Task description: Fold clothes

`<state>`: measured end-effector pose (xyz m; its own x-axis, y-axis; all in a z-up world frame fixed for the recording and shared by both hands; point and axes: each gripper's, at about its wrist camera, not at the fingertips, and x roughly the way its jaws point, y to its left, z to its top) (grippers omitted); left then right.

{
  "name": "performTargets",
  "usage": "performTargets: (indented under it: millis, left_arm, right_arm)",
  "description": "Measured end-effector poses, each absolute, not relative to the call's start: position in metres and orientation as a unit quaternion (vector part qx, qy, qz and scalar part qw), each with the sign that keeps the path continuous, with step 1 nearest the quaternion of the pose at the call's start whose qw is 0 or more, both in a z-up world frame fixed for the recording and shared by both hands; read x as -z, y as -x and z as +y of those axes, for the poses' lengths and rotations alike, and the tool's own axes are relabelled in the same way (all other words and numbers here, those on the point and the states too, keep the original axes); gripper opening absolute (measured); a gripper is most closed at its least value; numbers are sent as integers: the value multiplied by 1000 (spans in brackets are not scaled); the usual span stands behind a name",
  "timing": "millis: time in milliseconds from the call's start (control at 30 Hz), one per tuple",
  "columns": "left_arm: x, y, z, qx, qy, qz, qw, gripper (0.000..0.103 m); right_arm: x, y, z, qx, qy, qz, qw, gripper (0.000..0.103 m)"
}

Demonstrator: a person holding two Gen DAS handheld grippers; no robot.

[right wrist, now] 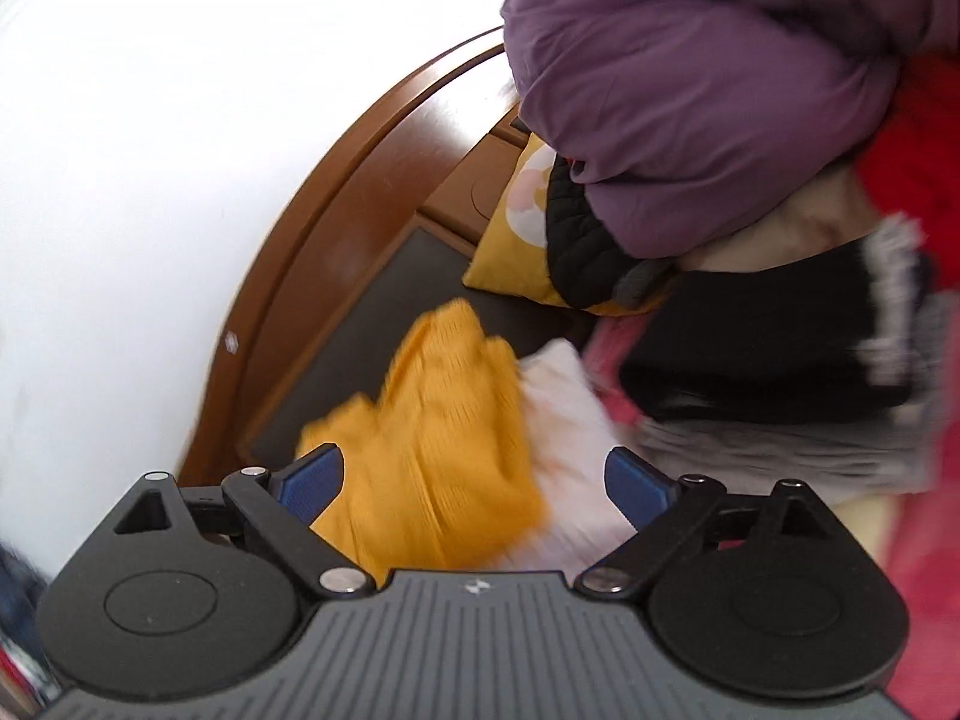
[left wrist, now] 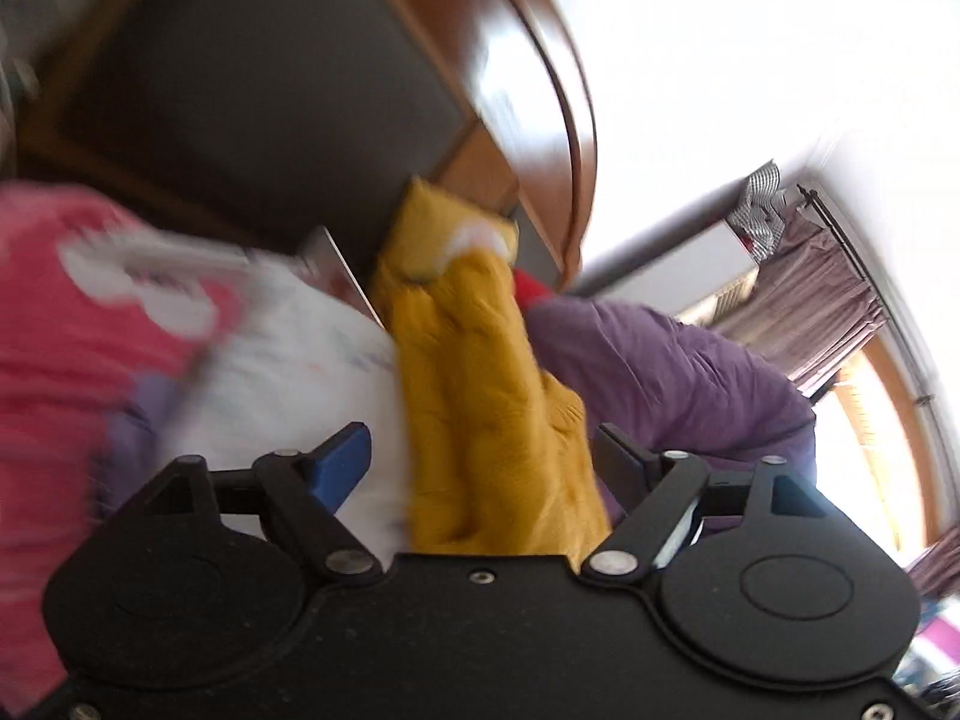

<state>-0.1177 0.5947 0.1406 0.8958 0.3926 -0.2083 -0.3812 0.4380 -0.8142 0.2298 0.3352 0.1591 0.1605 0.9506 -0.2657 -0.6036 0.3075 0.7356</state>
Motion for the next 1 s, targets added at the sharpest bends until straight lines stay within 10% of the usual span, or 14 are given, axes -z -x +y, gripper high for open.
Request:
performTargets:
  millis: [1000]
  left_arm:
    - [-70, 54, 85, 35, 106, 321, 940, 103]
  right_arm:
    - [-77, 25, -160, -116, -118, 352, 921, 103]
